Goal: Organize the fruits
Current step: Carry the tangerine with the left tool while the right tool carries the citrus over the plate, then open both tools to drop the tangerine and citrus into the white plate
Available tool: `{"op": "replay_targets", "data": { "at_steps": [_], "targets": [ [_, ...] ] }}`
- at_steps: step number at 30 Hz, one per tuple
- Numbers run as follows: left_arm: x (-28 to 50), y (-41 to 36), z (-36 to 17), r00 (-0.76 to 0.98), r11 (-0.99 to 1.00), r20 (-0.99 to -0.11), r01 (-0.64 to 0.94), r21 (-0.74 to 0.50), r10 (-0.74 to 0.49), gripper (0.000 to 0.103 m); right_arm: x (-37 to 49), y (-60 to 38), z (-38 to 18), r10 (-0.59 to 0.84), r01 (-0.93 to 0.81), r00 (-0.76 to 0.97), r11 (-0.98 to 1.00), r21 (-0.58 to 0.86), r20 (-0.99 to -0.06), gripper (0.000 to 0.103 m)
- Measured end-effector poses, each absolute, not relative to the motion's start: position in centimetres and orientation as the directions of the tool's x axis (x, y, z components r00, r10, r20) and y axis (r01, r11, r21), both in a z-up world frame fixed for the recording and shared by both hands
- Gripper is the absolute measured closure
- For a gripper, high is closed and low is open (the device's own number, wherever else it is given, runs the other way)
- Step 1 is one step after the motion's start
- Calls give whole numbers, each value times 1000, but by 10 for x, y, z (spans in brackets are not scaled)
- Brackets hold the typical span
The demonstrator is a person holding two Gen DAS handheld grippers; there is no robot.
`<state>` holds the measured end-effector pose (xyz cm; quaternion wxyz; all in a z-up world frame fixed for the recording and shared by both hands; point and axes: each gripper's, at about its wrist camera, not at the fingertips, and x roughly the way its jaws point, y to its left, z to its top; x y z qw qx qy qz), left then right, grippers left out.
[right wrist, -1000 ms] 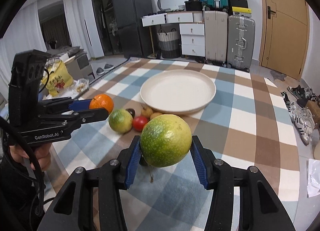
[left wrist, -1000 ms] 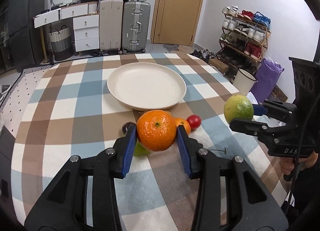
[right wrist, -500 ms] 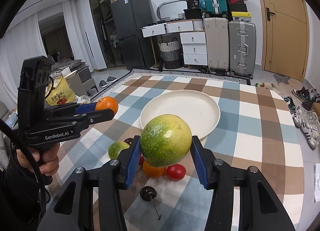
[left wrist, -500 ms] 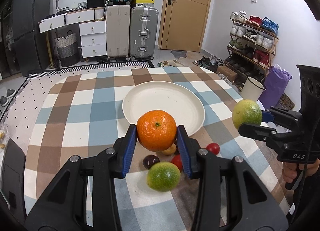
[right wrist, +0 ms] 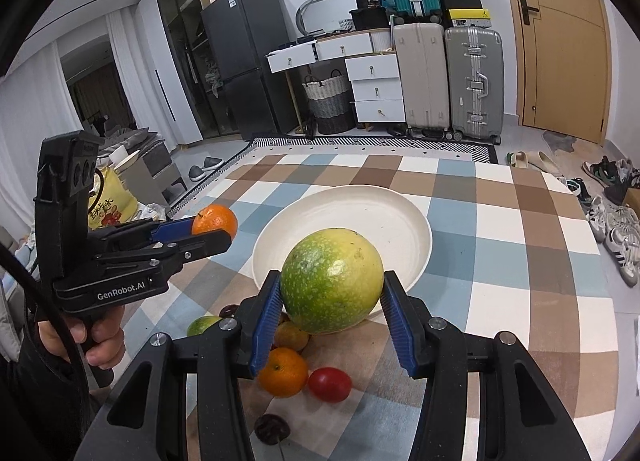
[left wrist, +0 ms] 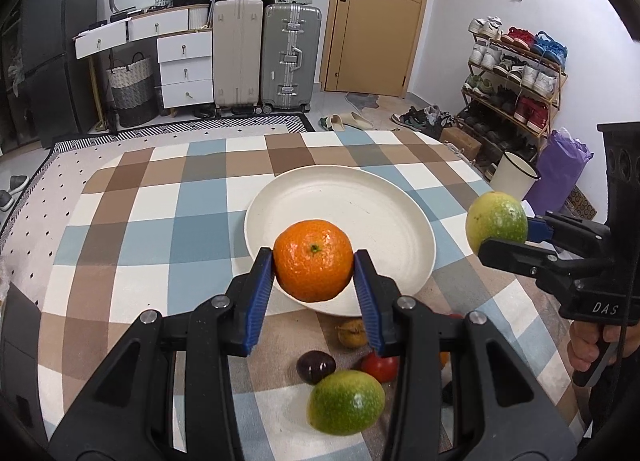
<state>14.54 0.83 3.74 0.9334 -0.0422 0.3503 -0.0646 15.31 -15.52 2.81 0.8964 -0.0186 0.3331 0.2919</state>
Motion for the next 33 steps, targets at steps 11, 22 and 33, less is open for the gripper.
{"op": "replay_targets", "data": {
  "at_steps": [11,22,33],
  "targets": [
    [190,3,12,712,989,-686,100,-114,-151,65,192,-139,8,508,-538,570,825,173,-646,53],
    [222,-8,-18,661,989,-736,111,-96,-146,65,222,-128,-22,460,-521,546,841,146,-700,53],
    [240,-20,-34,605,991,-787,126,-54,-120,65,234,-123,-37,422,-505,535,854,123,-732,53]
  ]
}}
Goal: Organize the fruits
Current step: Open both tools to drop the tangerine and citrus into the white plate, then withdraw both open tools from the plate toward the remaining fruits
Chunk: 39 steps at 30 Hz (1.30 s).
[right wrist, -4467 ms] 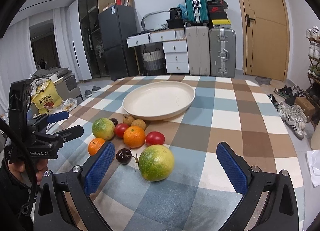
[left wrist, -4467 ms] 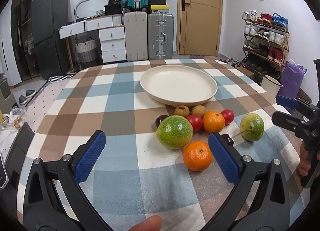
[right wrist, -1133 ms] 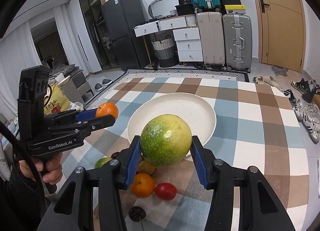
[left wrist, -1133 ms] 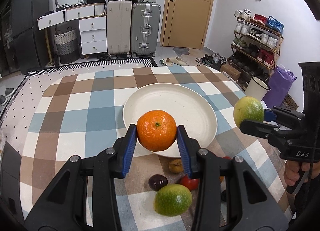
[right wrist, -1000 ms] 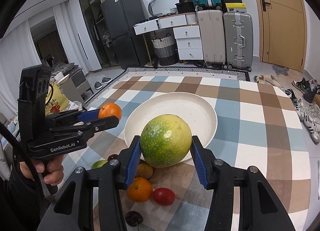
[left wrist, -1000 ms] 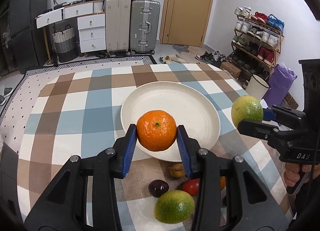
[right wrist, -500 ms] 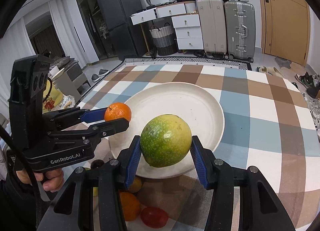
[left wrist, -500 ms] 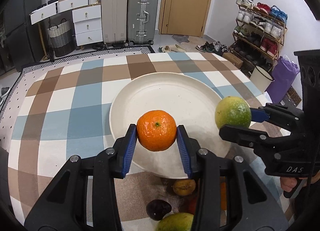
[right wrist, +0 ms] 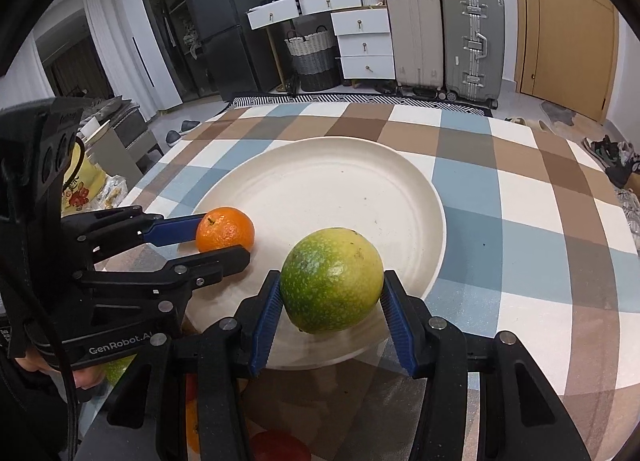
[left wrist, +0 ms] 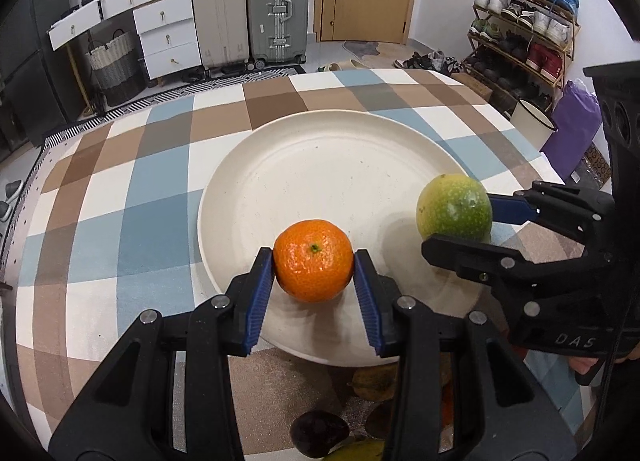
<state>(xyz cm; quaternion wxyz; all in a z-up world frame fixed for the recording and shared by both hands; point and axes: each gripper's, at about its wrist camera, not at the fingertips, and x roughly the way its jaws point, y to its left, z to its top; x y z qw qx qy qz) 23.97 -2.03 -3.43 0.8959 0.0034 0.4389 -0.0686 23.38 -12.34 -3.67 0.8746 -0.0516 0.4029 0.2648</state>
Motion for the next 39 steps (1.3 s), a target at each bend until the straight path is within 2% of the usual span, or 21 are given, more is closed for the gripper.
{"op": "replay_targets", "data": {
  "at_steps": [6,8,10,11,12,14,16,17,21,39],
  "targets": [
    [242,-20,-35,595,990,-794,126,-64,-127,65,233,-121,-36,418,-510,534,852,114,-735,52],
    [238,-17,-31,606,990,-785,127,-63,-128,65,227,-123,-29,440,-522,550,845,119,-710,48],
    [234,-13,-24,618,989,-774,131,-70,-137,59,220,-124,-21,443,-527,575,844,103,-688,40],
    [231,-12,-20,629,989,-765,127,-74,-138,49,217,-125,-17,435,-525,586,846,88,-684,38],
    [228,-9,-16,639,989,-756,124,-80,-141,34,214,-125,-13,426,-523,596,849,73,-680,32],
    [218,-5,-7,660,989,-737,108,-97,-144,14,206,-130,-4,418,-516,621,855,56,-664,21],
    [206,1,2,678,988,-718,103,-118,-157,8,199,-138,4,410,-496,642,867,57,-649,4],
    [200,4,6,682,987,-714,101,-122,-157,1,196,-141,7,404,-483,651,874,60,-643,2],
    [174,11,17,702,989,-698,85,-122,-146,1,183,-155,17,422,-469,645,877,107,-636,0],
    [88,23,39,724,993,-683,32,-110,-99,1,119,-168,24,389,-445,640,891,94,-663,0]
  ]
}}
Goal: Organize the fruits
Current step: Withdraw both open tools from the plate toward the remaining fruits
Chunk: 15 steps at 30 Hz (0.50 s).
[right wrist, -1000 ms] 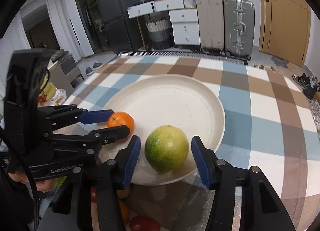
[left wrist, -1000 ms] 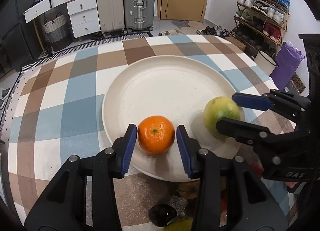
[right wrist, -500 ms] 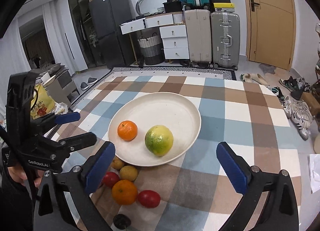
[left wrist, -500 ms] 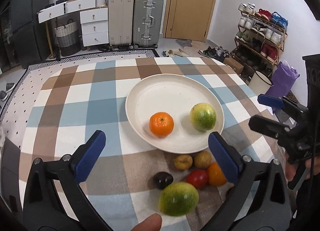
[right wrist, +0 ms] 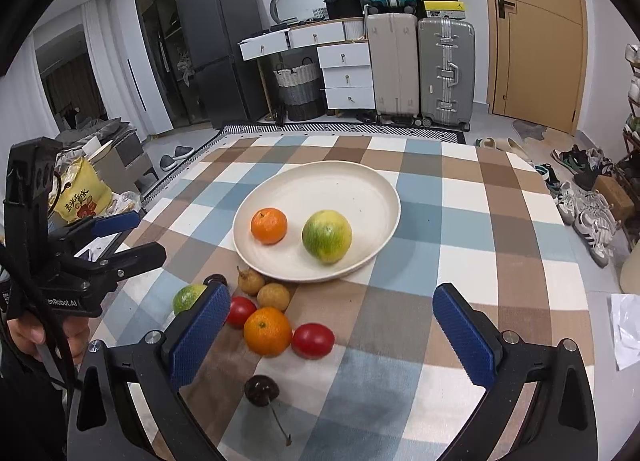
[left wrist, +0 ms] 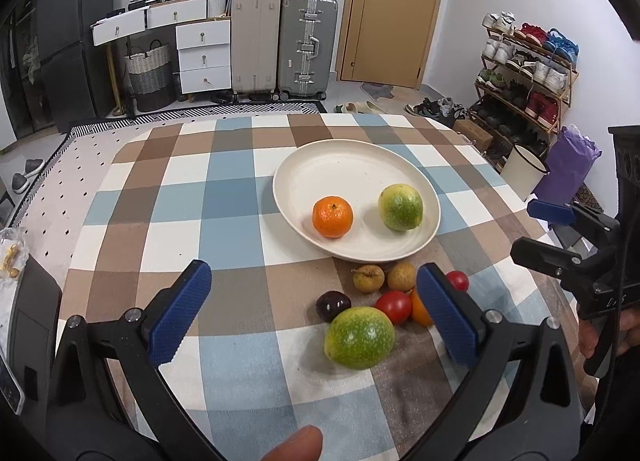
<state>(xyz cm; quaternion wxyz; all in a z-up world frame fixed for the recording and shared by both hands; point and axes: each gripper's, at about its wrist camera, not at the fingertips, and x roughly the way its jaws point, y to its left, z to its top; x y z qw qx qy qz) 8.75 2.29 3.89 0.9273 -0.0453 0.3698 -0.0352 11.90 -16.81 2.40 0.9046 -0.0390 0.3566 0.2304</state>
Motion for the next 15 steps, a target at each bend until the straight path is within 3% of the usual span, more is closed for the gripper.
{"op": "replay_targets", "data": {
  "at_steps": [15],
  "targets": [
    [67,12,14,685,995,-724,20,-93,-82,1,97,-170,-18,367,-425,571,898,119,-734,0]
  ]
}}
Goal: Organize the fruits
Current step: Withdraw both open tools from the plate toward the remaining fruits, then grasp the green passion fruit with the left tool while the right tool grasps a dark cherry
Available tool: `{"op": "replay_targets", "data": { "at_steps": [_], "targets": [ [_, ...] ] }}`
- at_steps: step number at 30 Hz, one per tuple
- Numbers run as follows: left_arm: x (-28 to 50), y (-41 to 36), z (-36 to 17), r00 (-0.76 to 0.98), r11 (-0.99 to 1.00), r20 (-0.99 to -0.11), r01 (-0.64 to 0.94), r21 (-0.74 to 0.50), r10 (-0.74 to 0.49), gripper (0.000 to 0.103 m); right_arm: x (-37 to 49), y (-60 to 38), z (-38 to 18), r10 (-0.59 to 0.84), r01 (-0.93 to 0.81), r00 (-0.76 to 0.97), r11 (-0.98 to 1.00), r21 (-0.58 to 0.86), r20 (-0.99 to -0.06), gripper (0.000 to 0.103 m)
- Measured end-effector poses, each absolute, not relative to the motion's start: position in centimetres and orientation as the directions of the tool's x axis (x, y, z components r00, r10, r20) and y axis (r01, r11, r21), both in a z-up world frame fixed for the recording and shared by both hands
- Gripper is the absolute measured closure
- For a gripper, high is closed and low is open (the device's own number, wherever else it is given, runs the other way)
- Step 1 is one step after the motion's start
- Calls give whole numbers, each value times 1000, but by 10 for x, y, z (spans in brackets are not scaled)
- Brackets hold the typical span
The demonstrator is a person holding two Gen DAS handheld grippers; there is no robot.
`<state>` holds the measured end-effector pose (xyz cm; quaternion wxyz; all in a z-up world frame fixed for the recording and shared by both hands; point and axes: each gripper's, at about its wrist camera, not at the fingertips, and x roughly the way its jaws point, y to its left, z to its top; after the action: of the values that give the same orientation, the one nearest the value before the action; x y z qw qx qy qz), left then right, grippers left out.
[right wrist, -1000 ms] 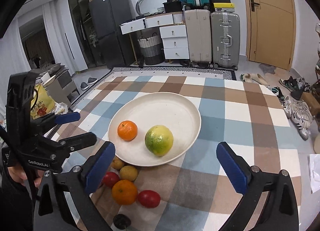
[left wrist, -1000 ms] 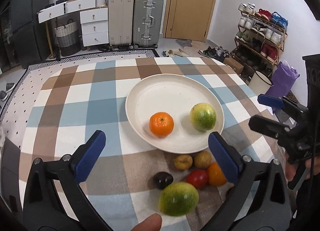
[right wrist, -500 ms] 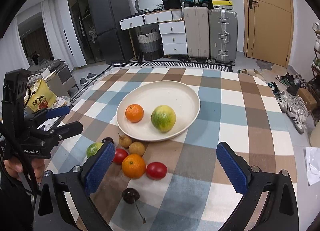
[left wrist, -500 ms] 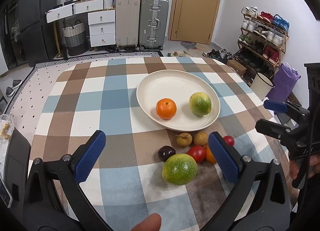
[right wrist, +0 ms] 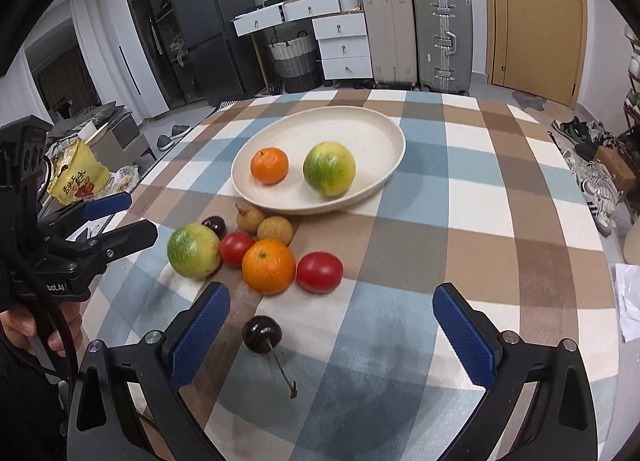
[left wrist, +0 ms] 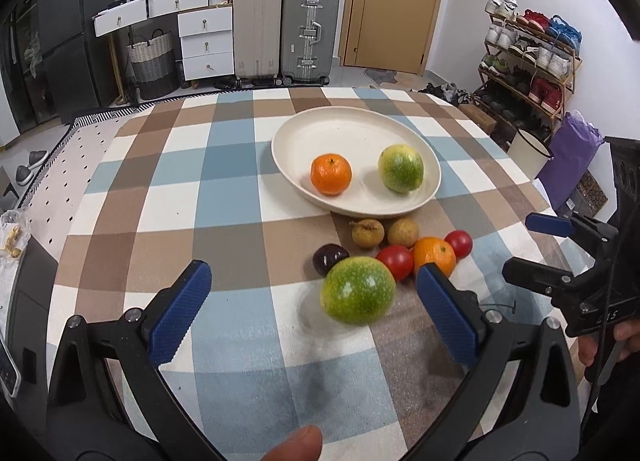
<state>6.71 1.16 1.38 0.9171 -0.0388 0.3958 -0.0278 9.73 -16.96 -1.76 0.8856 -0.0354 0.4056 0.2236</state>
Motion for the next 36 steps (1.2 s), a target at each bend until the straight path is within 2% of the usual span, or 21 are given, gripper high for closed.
{"op": "replay_targets", "data": {
  "at_steps": [10,22,32,35,36],
  "targets": [
    [62,8,-7,658,995,-749,8,-101,-81,1,90,-170,-39,349,-412,530,902,125,-773,0],
    [65,7,-18,644,994,-760,11,-108,-90,1,81,-142,-58,270,-460,526,888,-2,-807,1],
    [73,8,-28,627,994,-774,3,-107,-85,1,82,-132,-62,243,-474,534,879,-49,-810,2],
    [76,9,-30,623,994,-778,-1,-107,-84,1,82,-129,-63,249,-483,532,875,-48,-810,10],
    [76,9,-31,621,994,-779,-2,-110,-84,1,82,-129,-63,255,-487,527,872,-43,-811,16]
  ]
}}
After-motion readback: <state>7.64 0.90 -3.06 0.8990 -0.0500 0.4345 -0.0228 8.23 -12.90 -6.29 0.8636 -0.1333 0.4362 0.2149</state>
